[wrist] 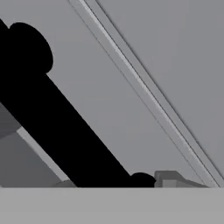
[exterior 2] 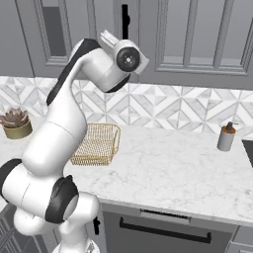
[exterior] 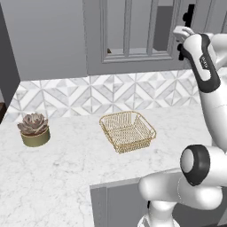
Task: Open the cabinet, pick up the bread from the cabinet and place it in the basket. Then move the basket to the dining counter.
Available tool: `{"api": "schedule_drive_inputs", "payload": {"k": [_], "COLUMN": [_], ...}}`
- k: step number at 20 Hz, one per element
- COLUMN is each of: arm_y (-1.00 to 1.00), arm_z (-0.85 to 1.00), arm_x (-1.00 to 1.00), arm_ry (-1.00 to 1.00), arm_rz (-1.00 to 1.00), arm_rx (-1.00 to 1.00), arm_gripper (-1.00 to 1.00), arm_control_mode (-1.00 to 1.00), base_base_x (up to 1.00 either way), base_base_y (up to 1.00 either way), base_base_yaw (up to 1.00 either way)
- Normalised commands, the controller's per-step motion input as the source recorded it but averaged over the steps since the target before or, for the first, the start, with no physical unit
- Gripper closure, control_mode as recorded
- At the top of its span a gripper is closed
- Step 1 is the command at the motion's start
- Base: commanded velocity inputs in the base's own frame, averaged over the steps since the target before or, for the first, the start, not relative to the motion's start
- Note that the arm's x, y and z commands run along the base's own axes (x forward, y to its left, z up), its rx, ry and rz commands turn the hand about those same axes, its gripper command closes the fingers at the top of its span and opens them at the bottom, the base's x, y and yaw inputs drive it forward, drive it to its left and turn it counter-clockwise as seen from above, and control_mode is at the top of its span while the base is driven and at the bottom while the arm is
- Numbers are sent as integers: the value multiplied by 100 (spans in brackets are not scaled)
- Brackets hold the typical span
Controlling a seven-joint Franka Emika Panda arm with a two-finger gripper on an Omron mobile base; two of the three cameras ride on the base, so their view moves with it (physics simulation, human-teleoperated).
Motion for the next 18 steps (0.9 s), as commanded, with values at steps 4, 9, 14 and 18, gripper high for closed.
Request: {"api": "schedule_drive_inputs", "payload": {"k": [4,9,14,18], "arm_y": [36,29,15,51], "arm_z": [37,55,34,18], "arm_x": [-63,-100,-100,-100], "arm_ry": [12,7,0,0], "arm_rz": [3,8,8,3], "arm_rx": [0,0,-1,-7], "arm_gripper": [100,100,100,100], "arm_control_mode": [-100,-100,-100,-100], "base_base_x": [0,0,0,0], "base_base_y": [0,0,0,0], "base_base_yaw": [0,0,0,0]}}
